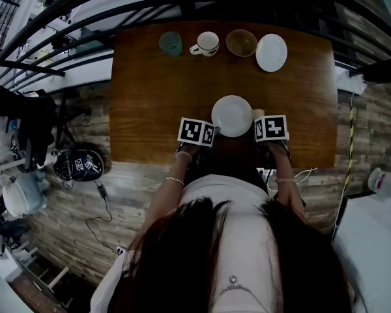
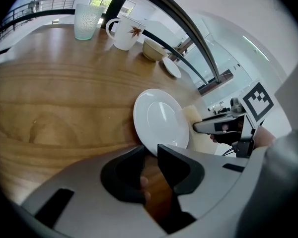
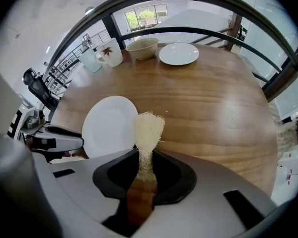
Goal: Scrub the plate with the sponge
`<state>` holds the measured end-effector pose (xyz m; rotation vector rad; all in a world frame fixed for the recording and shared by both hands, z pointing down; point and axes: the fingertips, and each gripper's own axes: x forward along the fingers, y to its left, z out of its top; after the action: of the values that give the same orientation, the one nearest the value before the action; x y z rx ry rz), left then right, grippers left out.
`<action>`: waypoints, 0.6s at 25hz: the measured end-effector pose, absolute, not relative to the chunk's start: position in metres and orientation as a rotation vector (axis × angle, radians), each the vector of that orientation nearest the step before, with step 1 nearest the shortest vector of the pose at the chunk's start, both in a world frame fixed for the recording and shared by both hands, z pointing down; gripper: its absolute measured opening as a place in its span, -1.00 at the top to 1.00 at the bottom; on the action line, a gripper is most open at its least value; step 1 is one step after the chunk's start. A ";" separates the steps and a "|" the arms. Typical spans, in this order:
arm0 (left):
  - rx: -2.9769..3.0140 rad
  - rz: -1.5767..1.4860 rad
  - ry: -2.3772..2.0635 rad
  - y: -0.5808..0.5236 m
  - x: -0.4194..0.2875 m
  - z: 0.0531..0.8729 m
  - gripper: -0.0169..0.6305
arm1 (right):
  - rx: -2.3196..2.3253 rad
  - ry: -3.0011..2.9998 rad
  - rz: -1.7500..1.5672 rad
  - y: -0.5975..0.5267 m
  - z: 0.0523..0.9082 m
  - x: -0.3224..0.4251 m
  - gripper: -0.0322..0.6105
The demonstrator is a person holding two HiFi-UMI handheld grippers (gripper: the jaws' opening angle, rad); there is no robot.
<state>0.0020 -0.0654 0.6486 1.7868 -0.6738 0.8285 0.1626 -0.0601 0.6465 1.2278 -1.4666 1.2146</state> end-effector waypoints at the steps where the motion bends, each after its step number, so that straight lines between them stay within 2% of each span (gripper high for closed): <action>1: 1.789 0.832 -0.677 -0.065 0.001 0.649 0.71 | 1.231 -1.468 1.217 -0.060 0.646 0.162 0.60; 15: 1.809 0.844 -0.742 -0.060 -0.016 0.644 0.71 | 1.268 -1.524 1.229 -0.047 0.634 0.151 0.59</action>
<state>-0.0157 -0.0598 0.6445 1.8093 -0.7419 0.8444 0.1511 -0.0469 0.6341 1.2675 -1.5245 1.2291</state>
